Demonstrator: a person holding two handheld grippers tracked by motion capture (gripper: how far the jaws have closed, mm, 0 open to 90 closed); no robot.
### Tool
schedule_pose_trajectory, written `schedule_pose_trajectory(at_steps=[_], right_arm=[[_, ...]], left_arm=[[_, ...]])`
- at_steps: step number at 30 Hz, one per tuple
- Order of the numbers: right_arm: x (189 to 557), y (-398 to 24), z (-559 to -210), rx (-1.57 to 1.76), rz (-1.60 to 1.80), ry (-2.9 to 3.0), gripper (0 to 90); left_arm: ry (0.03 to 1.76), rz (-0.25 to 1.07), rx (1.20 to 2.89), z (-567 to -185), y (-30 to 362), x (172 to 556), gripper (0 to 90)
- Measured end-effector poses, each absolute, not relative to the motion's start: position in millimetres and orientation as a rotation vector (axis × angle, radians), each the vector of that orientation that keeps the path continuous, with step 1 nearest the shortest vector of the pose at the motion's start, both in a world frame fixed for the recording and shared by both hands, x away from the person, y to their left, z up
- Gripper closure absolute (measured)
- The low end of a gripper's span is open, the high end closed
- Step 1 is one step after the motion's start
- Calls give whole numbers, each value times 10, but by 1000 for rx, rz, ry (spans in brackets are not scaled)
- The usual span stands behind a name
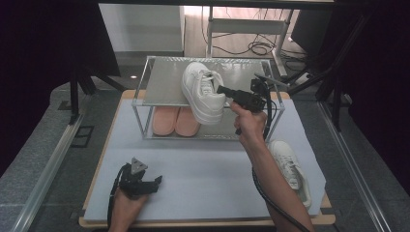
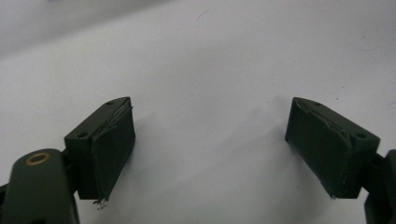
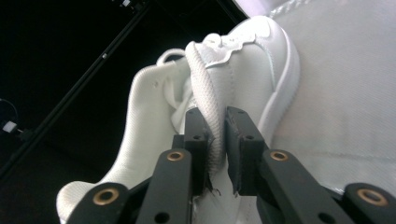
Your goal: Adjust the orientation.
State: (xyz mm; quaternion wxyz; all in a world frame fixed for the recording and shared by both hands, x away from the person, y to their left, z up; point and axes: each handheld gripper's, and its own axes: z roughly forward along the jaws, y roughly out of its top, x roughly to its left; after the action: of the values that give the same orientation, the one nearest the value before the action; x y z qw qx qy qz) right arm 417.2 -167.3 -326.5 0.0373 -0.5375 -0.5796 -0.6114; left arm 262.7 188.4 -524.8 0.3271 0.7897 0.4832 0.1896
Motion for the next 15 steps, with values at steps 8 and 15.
schedule_pose_trajectory(at_steps=[8,15], right_arm=[[4189,-1640,-3265,-1597,-1917,-1788,663],[4141,-1760,-3219,-1548,-1949,-1814,525]], left_arm=[[1264,499,2068,-5248,1883,2625,160],[1264,500,2069,-5248,1882,2624,160]])
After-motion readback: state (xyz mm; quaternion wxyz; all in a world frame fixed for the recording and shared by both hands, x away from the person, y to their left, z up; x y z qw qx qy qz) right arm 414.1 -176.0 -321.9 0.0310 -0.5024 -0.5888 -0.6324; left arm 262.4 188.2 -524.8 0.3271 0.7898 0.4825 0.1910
